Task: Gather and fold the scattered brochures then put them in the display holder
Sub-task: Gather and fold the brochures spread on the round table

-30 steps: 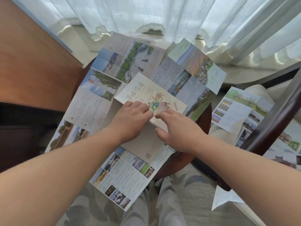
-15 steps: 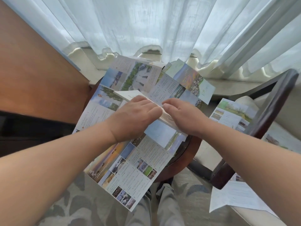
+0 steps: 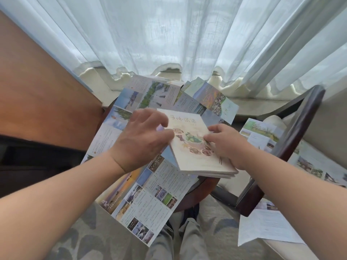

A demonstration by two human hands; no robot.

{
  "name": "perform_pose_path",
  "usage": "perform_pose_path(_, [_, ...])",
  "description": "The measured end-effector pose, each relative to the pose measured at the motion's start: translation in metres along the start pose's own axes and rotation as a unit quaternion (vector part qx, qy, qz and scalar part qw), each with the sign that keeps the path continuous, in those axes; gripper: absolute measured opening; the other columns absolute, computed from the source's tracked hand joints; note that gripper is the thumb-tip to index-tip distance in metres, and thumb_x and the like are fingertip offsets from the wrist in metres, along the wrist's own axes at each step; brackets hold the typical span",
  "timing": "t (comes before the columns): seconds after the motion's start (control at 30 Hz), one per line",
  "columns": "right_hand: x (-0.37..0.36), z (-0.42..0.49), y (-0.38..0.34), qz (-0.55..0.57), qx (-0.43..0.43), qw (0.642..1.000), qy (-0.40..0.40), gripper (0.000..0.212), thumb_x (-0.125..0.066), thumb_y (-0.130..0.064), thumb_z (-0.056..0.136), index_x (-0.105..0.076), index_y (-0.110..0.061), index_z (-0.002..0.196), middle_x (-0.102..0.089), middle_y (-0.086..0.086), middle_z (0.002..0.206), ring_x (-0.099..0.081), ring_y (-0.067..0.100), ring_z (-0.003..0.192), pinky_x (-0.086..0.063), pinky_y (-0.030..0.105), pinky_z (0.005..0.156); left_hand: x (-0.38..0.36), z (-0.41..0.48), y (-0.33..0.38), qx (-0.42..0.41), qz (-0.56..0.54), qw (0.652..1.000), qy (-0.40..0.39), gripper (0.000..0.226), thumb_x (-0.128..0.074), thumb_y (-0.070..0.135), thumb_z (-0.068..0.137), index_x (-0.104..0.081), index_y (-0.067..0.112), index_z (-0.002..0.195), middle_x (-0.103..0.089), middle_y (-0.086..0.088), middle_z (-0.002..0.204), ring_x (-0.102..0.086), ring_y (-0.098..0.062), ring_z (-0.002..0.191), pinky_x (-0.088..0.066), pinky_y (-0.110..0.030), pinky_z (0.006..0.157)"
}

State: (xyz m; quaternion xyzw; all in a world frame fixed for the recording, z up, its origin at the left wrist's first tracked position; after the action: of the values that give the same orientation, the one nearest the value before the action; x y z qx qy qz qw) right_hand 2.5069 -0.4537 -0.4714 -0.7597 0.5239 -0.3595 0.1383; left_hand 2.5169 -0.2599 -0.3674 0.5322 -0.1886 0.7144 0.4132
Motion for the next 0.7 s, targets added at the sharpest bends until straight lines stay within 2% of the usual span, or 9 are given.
perform_pose_path(0.07, [-0.002,-0.001,0.011,0.025,-0.012,1.0,0.013,0.031,-0.062,-0.02,0.091,-0.058,-0.023,0.122,-0.058,-0.004,0.11,-0.052,0.004,0.08,-0.038,0.023,0.057,-0.008,-0.008,-0.011,0.073,-0.036,0.996,-0.046,0.023,-0.055,0.022,0.089,-0.072,0.008,0.085,-0.063,-0.015,0.081,-0.053,-0.03,0.078,-0.039,-0.038,0.065])
perform_pose_path(0.13, [-0.005,-0.002,0.018,0.032,-0.01,0.999,0.03,0.03,-0.06,-0.018,0.092,-0.06,-0.022,0.122,-0.06,-0.004,0.11,-0.056,0.006,0.081,-0.041,0.023,0.058,-0.024,-0.018,-0.022,0.177,-0.121,0.97,-0.113,0.023,-0.051,0.022,0.093,-0.071,0.012,0.099,-0.068,-0.01,0.084,-0.061,-0.031,0.071,-0.046,-0.036,0.057])
perform_pose_path(0.27, [-0.004,-0.001,0.033,0.028,-0.001,0.997,0.065,0.038,-0.058,-0.015,0.093,-0.054,-0.022,0.13,-0.058,-0.004,0.112,-0.06,0.015,0.092,-0.053,0.032,0.071,-0.073,-0.048,-0.042,0.348,-0.246,0.871,-0.245,0.028,-0.047,0.015,0.097,-0.061,0.034,0.111,-0.066,0.014,0.105,-0.062,-0.007,0.076,-0.051,-0.033,0.066])
perform_pose_path(0.33, [-0.008,0.001,0.044,-0.028,0.01,0.997,0.072,0.046,-0.058,-0.013,0.092,-0.049,-0.021,0.136,-0.056,0.001,0.119,-0.059,0.019,0.102,-0.055,0.041,0.085,-0.096,-0.058,-0.04,0.409,-0.321,0.813,-0.262,0.024,-0.046,0.021,0.097,-0.06,0.038,0.105,-0.064,0.017,0.108,-0.062,-0.005,0.079,-0.051,-0.033,0.07])
perform_pose_path(0.37, [-0.011,0.001,0.05,-0.061,0.014,0.995,0.076,0.049,-0.059,-0.014,0.091,-0.046,-0.021,0.138,-0.054,0.003,0.123,-0.057,0.021,0.105,-0.053,0.043,0.091,-0.107,-0.061,-0.037,0.421,-0.326,0.803,-0.267,0.016,-0.049,0.027,0.096,-0.059,0.037,0.104,-0.064,0.015,0.108,-0.062,-0.006,0.084,-0.051,-0.032,0.071])
perform_pose_path(0.43, [-0.019,0.004,0.065,-0.088,0.017,0.993,0.08,0.056,-0.058,-0.014,0.09,-0.039,-0.023,0.142,-0.047,0.003,0.129,-0.053,0.019,0.105,-0.05,0.039,0.092,-0.13,-0.064,-0.029,0.413,-0.269,0.819,-0.294,0.015,-0.057,0.041,0.092,-0.053,0.038,0.106,-0.061,0.012,0.102,-0.058,-0.004,0.084,-0.047,-0.027,0.067])
perform_pose_path(0.53, [-0.03,0.013,0.085,-0.093,0.009,0.992,0.082,0.062,-0.057,-0.012,0.09,-0.032,-0.026,0.145,-0.037,0.003,0.133,-0.047,0.015,0.098,-0.042,0.027,0.083,-0.162,-0.068,-0.015,0.417,-0.219,0.827,-0.307,0.028,-0.062,0.042,0.088,-0.046,0.036,0.11,-0.056,0.004,0.096,-0.057,-0.017,0.087,-0.047,-0.034,0.069])
perform_pose_path(0.6, [-0.034,0.021,0.097,-0.116,-0.001,0.991,0.072,0.062,-0.057,-0.015,0.09,-0.031,-0.025,0.145,-0.034,0.005,0.135,-0.049,0.02,0.104,-0.039,0.028,0.084,-0.179,-0.071,-0.004,0.409,-0.197,0.831,-0.321,0.034,-0.062,0.039,0.087,-0.046,0.033,0.117,-0.057,-0.002,0.102,-0.053,-0.023,0.1,-0.047,-0.037,0.075])
perform_pose_path(0.7, [-0.042,0.028,0.107,-0.182,-0.013,0.982,0.038,0.061,-0.06,-0.021,0.088,-0.032,-0.021,0.142,-0.03,0.006,0.137,-0.05,0.027,0.113,-0.042,0.032,0.086,-0.196,-0.074,0.008,0.341,-0.09,0.861,-0.366,0.038,-0.054,0.037,0.092,-0.046,0.029,0.128,-0.052,0.0,0.12,-0.045,-0.025,0.11,-0.042,-0.037,0.088])
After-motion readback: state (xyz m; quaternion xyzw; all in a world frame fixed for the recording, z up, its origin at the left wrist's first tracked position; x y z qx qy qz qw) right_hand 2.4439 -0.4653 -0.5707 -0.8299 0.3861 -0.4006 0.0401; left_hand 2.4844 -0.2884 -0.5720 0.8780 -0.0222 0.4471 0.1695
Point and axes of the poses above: each hand's wrist, its own z-axis towards the middle knuckle, its own x-axis out of the back of the hand, y = z × x, the point moved 8 cm from there along z, towards the middle knuckle
